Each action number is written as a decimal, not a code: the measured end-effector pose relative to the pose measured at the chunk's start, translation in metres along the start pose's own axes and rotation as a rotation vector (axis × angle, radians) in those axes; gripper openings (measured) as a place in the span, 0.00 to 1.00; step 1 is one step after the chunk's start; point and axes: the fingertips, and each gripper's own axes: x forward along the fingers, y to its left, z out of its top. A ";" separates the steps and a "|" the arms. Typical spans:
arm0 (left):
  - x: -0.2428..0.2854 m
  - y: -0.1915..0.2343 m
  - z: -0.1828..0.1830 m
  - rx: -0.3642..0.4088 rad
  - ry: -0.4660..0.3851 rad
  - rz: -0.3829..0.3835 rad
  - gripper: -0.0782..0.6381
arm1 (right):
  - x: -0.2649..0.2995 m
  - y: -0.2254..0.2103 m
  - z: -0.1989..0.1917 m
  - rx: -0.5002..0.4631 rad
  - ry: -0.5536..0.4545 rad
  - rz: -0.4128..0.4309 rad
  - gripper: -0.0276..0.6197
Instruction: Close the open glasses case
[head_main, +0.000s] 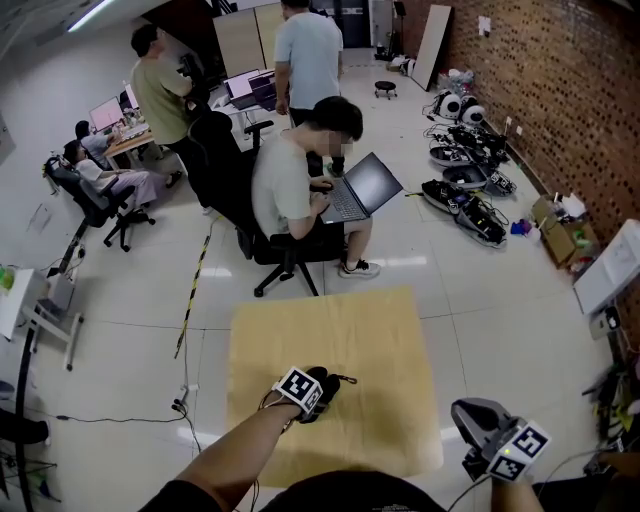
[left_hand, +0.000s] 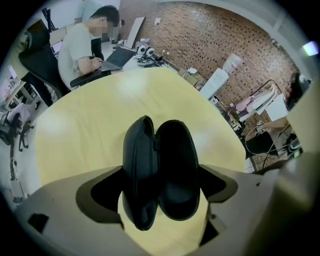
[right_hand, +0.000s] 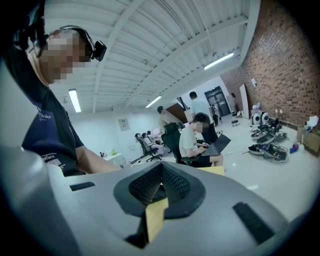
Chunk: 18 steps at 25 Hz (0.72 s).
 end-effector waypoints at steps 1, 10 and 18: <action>0.002 0.000 -0.001 -0.001 0.009 -0.003 0.76 | 0.000 0.000 0.001 0.000 0.000 0.000 0.02; 0.017 -0.001 -0.010 0.015 0.064 -0.016 0.93 | -0.004 0.002 0.002 0.016 -0.012 -0.002 0.02; 0.012 -0.001 -0.018 0.021 0.098 -0.040 0.93 | -0.006 0.001 0.003 0.020 -0.026 0.004 0.02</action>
